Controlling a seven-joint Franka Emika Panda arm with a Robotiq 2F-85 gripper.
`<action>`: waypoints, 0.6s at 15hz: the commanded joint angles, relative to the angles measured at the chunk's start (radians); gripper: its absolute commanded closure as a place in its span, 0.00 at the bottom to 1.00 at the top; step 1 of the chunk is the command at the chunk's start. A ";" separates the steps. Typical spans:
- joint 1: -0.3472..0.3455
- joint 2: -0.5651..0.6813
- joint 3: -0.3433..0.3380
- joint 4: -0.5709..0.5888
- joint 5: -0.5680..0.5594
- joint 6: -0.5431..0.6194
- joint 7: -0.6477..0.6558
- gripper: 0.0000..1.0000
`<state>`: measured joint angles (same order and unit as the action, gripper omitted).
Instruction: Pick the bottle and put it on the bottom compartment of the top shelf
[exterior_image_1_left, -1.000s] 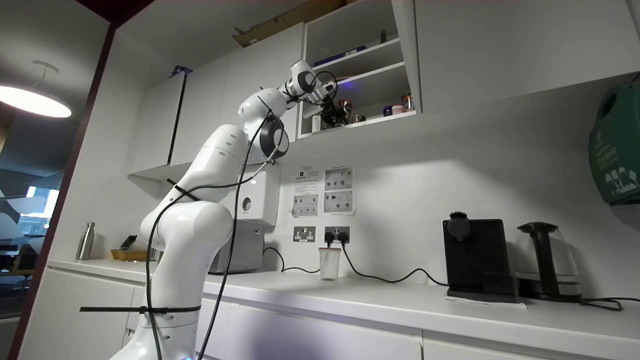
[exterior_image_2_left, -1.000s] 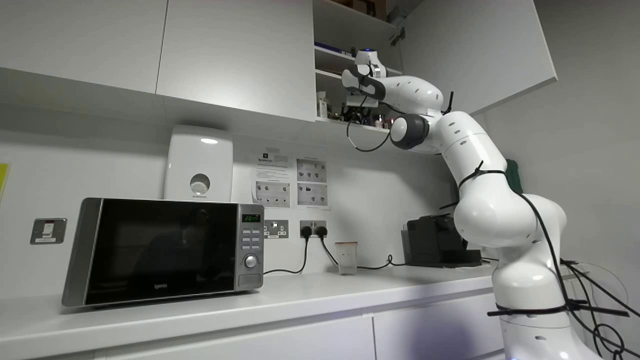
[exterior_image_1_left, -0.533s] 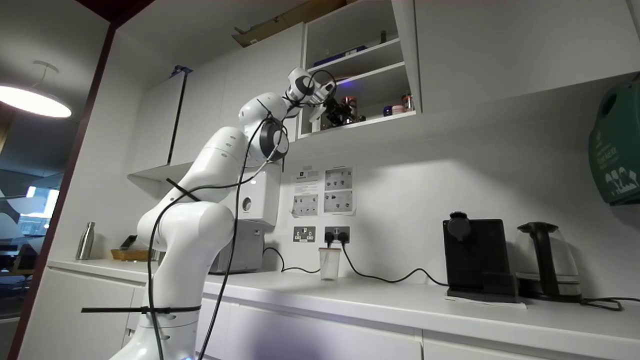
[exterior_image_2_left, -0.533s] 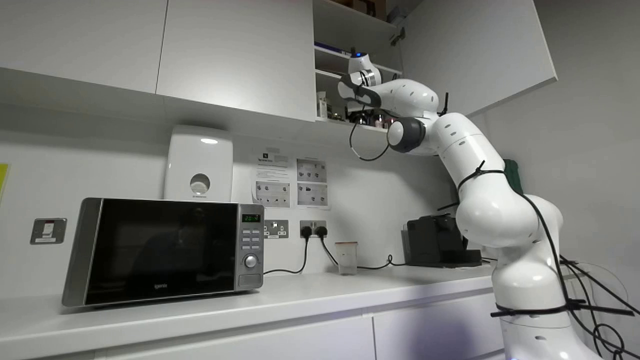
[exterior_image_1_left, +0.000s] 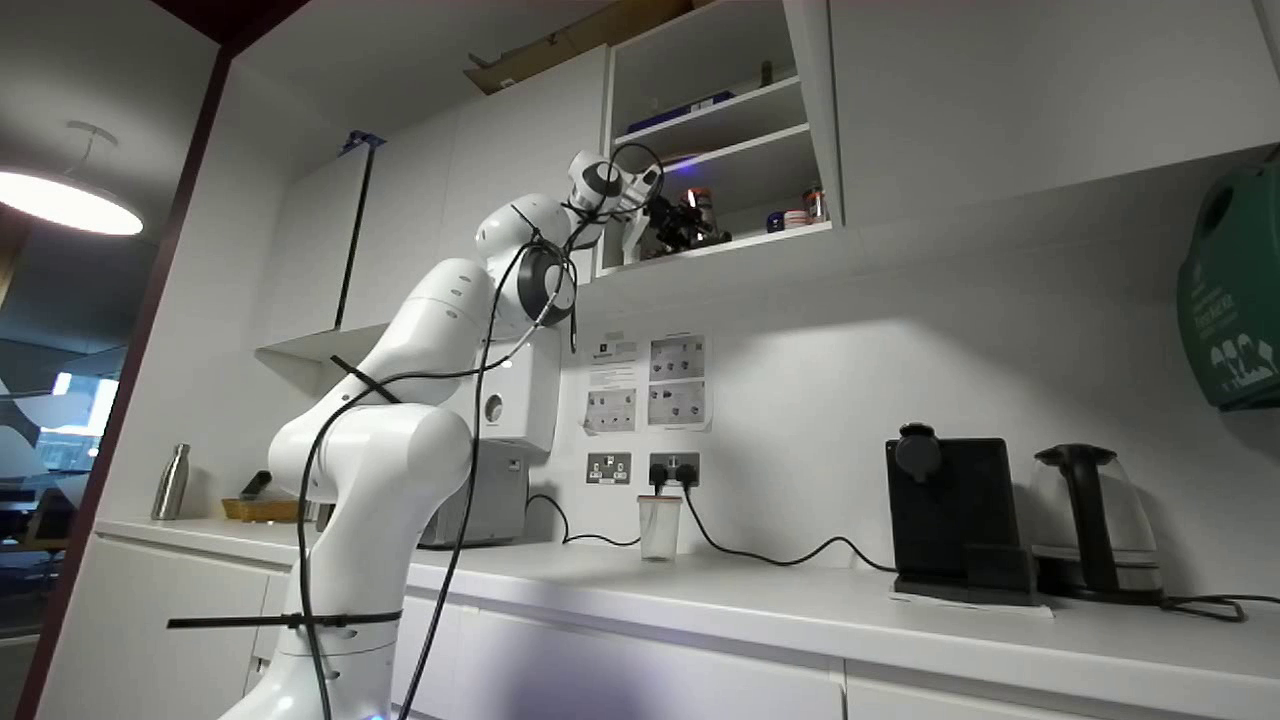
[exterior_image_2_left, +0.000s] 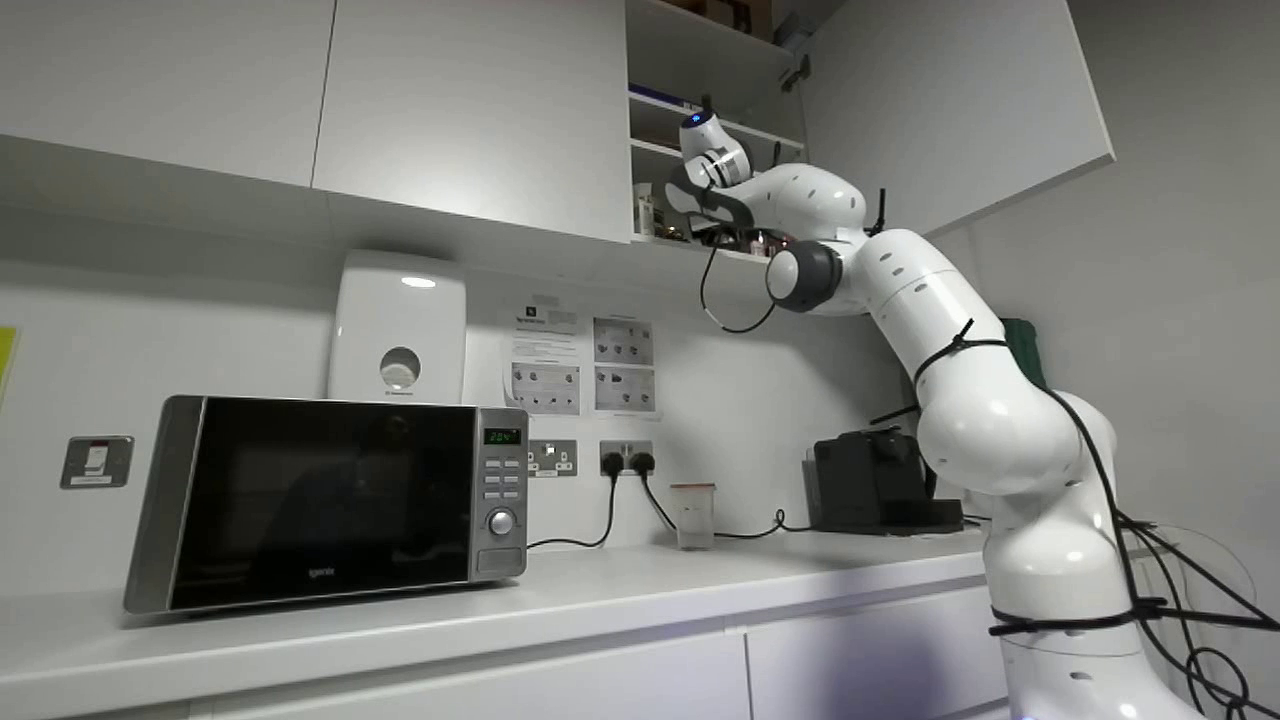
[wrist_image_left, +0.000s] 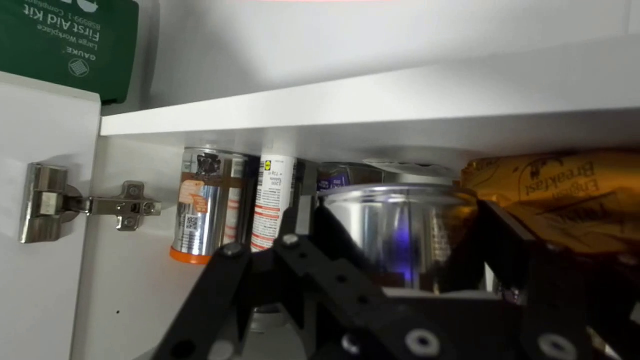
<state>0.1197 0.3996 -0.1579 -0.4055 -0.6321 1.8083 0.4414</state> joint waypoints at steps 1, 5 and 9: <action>-0.012 0.062 0.003 0.120 0.095 -0.089 -0.055 0.42; -0.032 0.057 0.019 0.114 0.203 -0.131 -0.059 0.42; -0.044 -0.050 0.043 -0.061 0.257 -0.072 -0.021 0.42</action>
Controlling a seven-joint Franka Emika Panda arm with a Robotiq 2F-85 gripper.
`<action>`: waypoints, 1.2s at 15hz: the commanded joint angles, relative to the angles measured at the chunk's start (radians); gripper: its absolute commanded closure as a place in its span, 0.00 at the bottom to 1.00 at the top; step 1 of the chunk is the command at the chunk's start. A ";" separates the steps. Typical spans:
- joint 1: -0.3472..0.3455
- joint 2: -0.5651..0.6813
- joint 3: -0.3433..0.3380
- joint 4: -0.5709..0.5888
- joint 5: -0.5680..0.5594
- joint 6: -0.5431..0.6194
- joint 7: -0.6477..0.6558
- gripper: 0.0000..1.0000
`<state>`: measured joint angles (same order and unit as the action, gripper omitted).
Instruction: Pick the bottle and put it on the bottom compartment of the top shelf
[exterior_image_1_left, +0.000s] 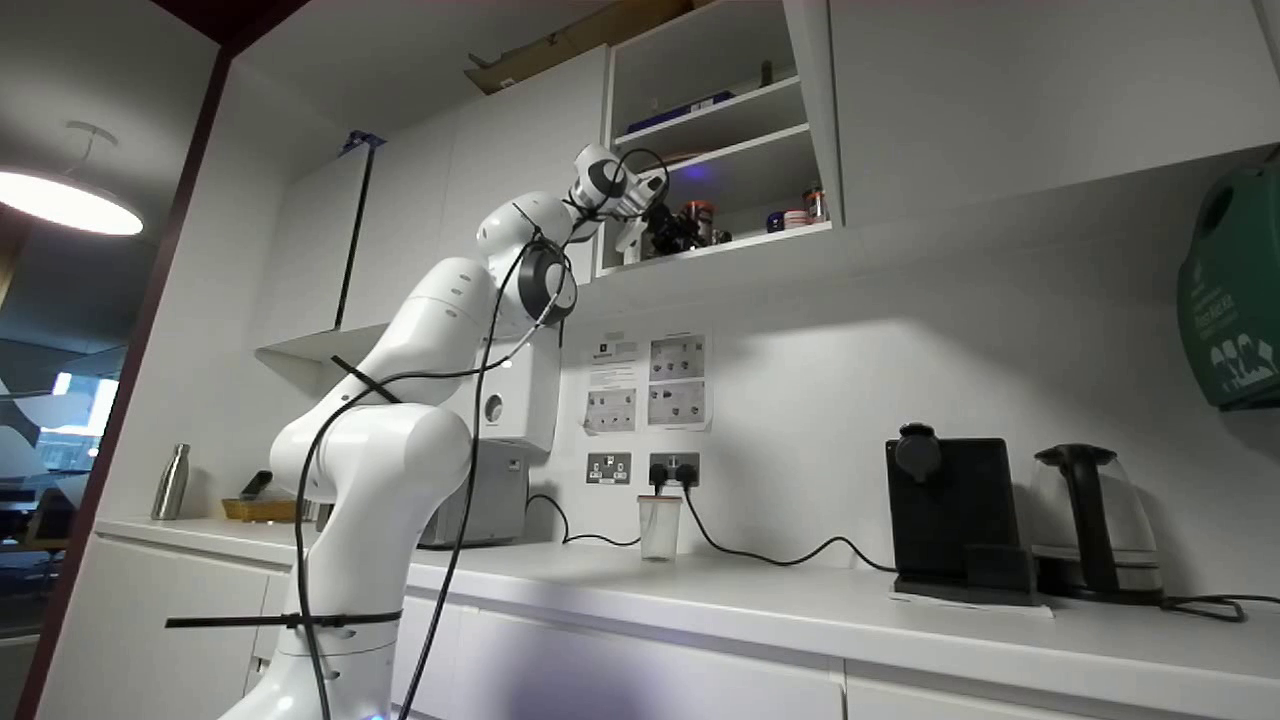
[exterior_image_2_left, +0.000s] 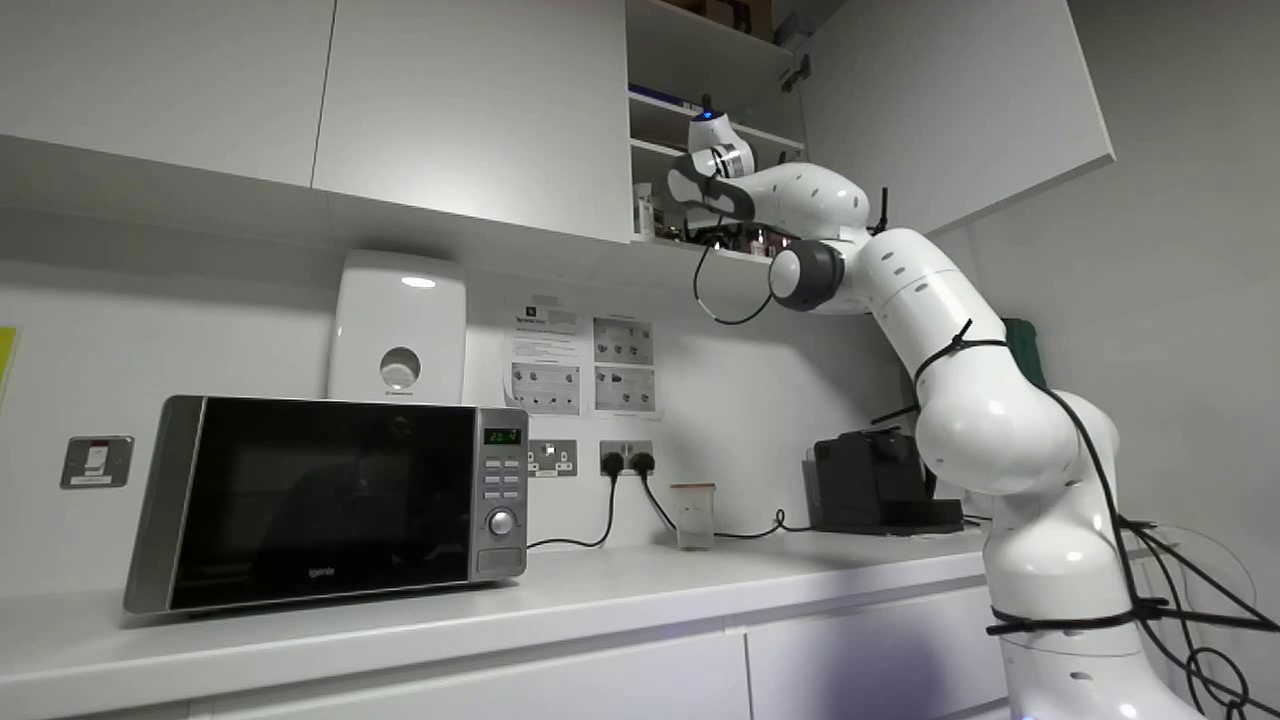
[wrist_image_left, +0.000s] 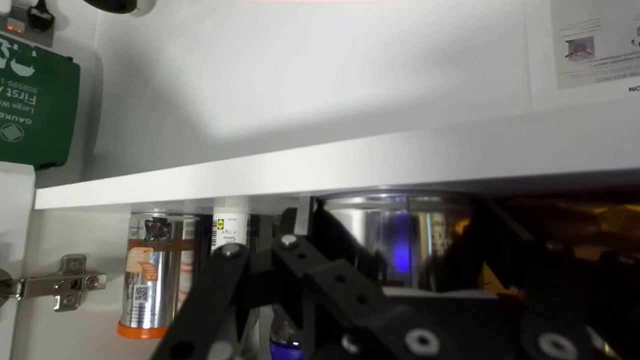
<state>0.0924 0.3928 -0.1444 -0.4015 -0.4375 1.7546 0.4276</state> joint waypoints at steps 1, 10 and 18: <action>-0.018 -0.045 0.026 -0.065 0.072 -0.018 -0.009 0.42; -0.005 -0.038 0.006 -0.060 0.052 -0.009 -0.012 0.00; 0.030 -0.034 -0.040 -0.007 -0.046 0.034 0.031 0.00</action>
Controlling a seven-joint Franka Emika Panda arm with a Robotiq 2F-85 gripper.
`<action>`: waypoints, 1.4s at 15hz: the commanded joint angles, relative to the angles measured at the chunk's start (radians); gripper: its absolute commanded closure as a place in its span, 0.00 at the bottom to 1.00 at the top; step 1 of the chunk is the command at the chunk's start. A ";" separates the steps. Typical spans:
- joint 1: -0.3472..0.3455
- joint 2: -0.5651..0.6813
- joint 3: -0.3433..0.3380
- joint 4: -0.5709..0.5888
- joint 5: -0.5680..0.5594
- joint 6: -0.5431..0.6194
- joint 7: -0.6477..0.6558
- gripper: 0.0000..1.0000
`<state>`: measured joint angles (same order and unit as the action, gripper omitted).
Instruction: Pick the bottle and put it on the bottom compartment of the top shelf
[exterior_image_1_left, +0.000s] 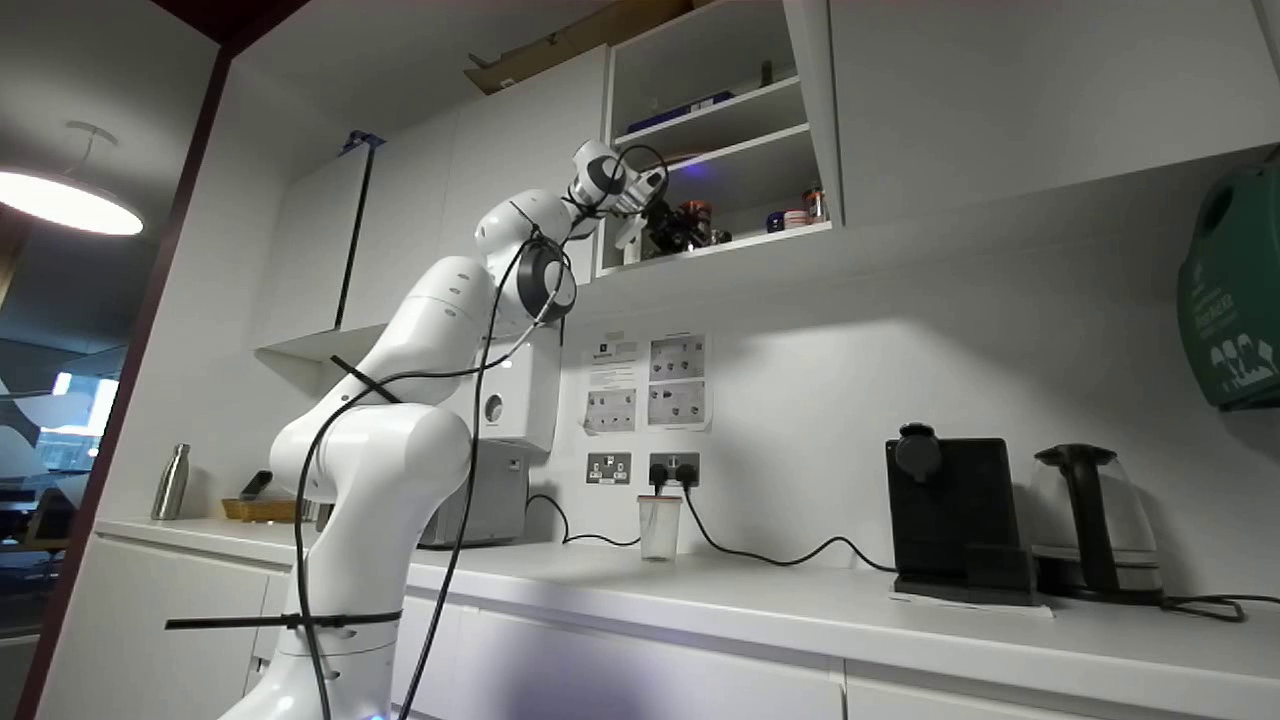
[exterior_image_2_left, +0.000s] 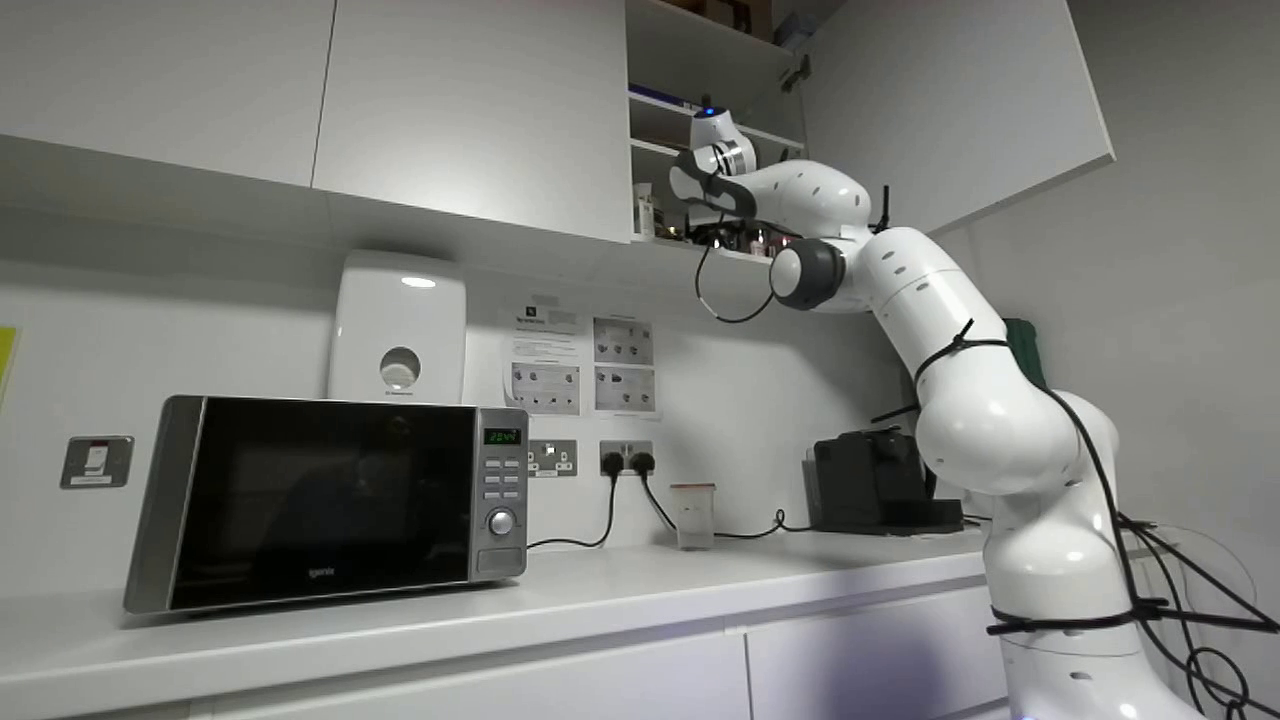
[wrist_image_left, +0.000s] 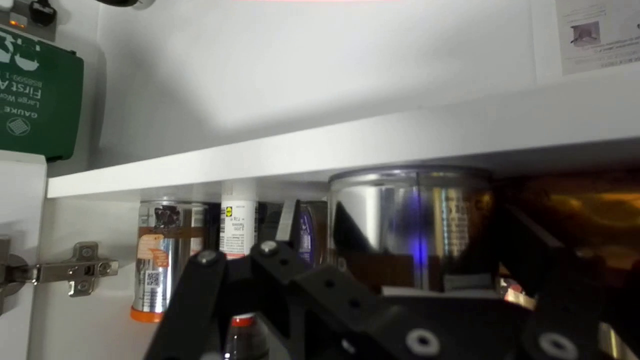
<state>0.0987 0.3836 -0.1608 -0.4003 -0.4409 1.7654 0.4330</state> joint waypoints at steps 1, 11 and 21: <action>0.028 -0.030 -0.025 -0.004 -0.054 0.028 0.026 0.00; 0.027 -0.054 -0.020 -0.010 -0.062 -0.091 0.015 0.00; 0.056 -0.007 0.003 0.138 -0.014 -0.046 -0.085 0.00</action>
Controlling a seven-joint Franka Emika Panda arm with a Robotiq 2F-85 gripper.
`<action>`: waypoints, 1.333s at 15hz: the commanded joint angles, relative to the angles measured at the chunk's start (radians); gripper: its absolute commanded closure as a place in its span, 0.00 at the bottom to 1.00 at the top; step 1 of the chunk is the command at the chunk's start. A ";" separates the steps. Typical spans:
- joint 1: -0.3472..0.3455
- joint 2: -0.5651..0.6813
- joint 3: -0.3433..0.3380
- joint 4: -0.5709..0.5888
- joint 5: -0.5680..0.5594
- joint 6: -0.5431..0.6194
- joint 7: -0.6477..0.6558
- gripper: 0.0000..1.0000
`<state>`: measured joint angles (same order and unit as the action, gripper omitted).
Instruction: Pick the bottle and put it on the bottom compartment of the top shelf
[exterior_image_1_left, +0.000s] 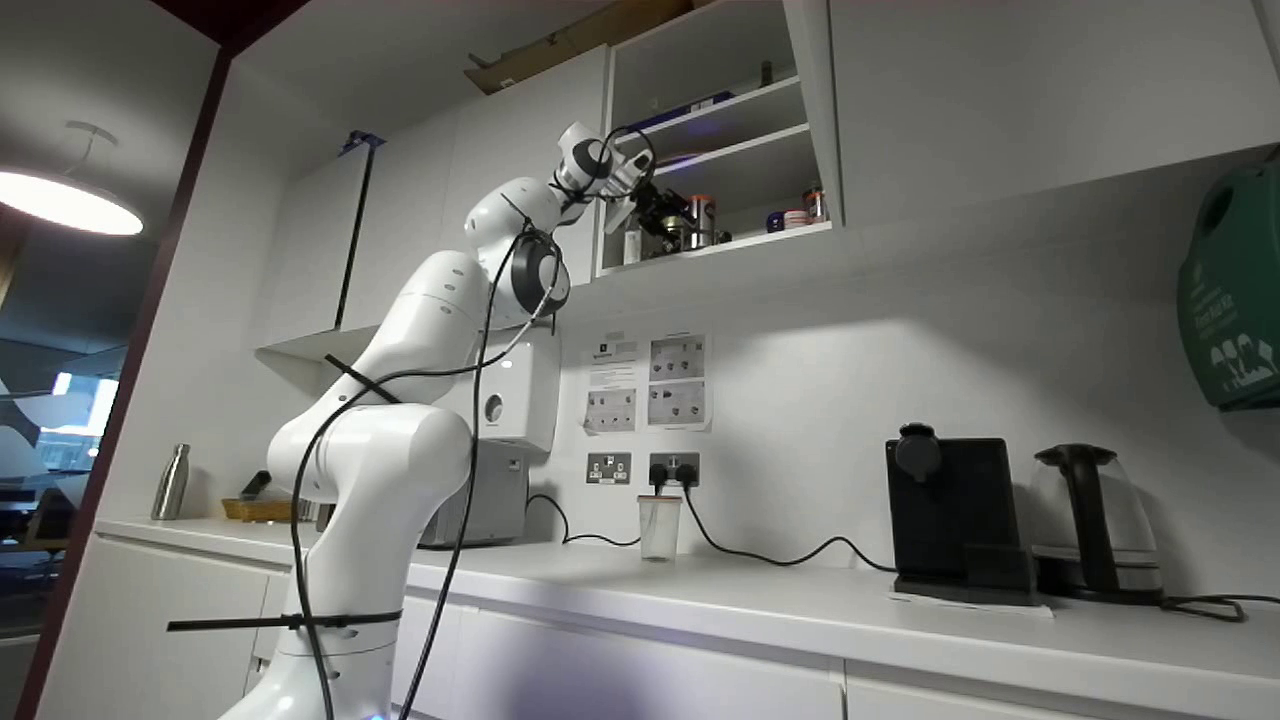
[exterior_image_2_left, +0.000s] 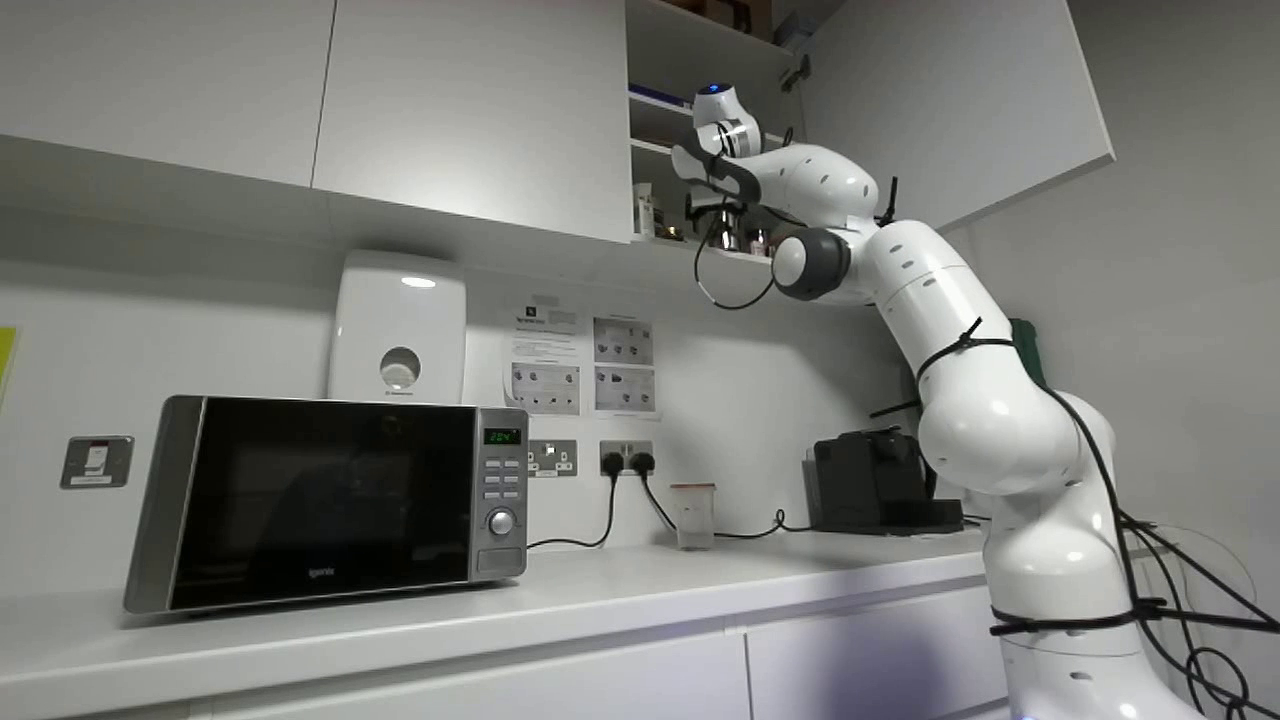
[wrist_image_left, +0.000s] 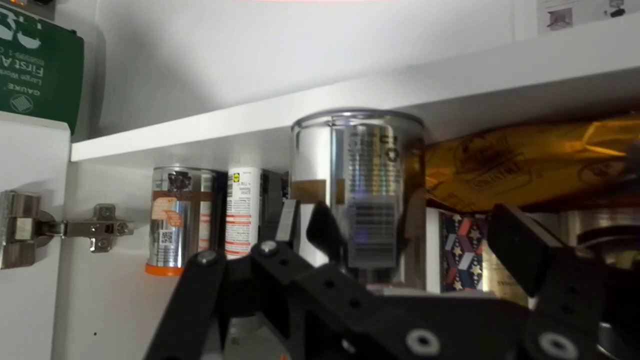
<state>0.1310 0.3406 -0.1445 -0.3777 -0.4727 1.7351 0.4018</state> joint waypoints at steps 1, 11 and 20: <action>0.053 -0.024 -0.025 0.014 -0.008 0.015 -0.034 0.00; 0.186 -0.040 -0.074 0.021 -0.156 -0.292 -0.076 0.00; 0.225 -0.072 -0.046 0.021 -0.170 -0.622 -0.135 0.00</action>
<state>0.3431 0.2839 -0.1994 -0.3570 -0.6113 1.1861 0.3030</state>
